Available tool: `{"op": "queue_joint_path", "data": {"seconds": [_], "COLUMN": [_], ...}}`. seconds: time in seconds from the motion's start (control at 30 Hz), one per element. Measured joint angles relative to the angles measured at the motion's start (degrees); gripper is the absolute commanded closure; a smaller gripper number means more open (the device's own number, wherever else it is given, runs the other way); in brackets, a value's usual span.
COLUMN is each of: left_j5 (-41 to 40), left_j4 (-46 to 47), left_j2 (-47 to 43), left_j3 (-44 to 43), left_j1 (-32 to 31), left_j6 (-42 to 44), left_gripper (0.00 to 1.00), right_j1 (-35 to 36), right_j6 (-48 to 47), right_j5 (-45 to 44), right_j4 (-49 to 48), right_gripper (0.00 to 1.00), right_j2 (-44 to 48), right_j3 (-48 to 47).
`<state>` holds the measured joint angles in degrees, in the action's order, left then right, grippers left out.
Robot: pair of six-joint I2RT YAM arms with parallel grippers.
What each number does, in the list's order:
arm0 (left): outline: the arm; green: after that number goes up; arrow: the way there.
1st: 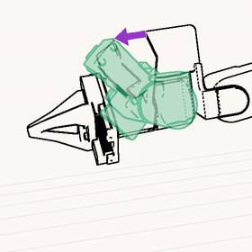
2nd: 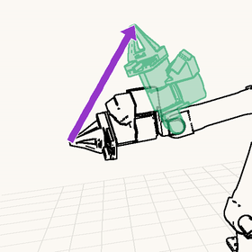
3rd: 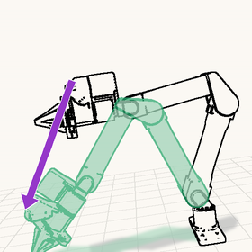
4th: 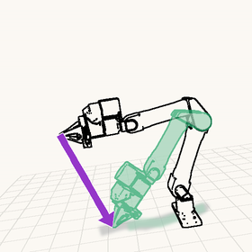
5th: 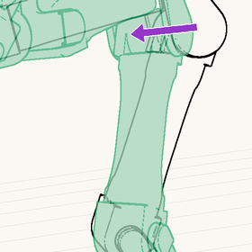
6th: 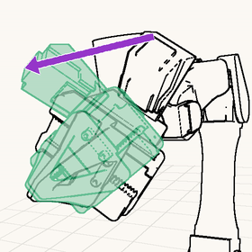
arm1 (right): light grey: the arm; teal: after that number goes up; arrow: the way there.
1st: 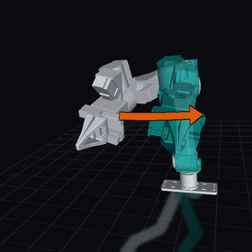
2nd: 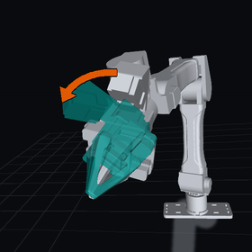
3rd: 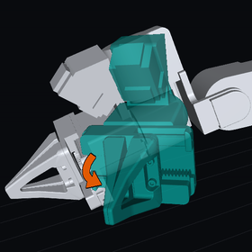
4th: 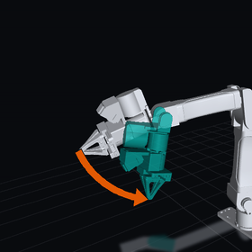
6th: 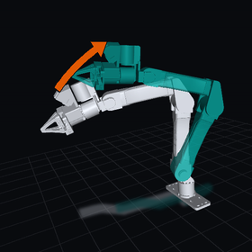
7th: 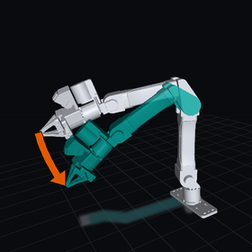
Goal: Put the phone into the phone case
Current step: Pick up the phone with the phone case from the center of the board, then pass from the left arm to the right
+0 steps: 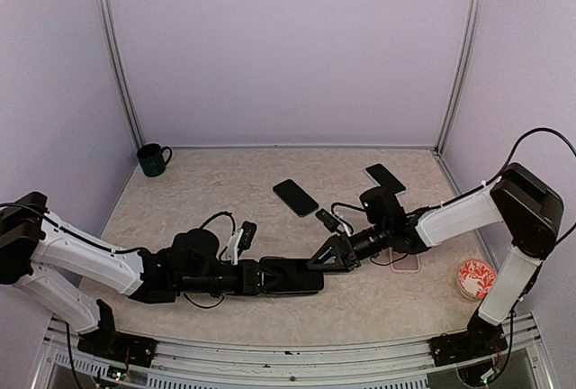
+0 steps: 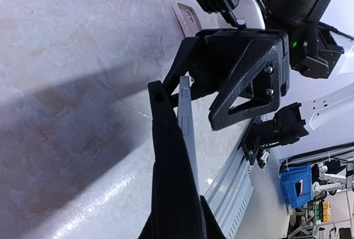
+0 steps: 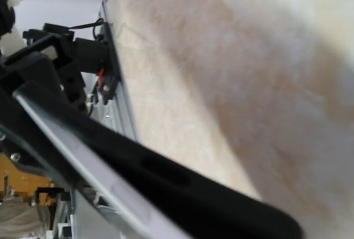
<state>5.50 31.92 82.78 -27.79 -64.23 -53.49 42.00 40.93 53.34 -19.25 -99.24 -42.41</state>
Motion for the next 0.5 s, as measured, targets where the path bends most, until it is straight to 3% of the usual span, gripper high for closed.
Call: {"op": "queue_joint_path", "data": {"seconds": [0.27,0.5], "left_j5": [-1.7,-1.4], "left_j4": [-8.1,-9.4], "left_j2": [-5.3,-10.8], "left_j3": [-0.6,-0.9], "left_j1": [-0.7,-2.7], "left_j6": [5.5,11.7], "left_gripper": [1.00,1.00], "right_j1": [-3.7,-3.9], "right_j6": [-7.8,-14.0], "right_j5": [-0.8,0.4], "right_j4": [9.9,12.6], "right_gripper": [0.28,0.25], "right_j2": [9.3,14.2], "right_j3": [0.0,0.2]}}
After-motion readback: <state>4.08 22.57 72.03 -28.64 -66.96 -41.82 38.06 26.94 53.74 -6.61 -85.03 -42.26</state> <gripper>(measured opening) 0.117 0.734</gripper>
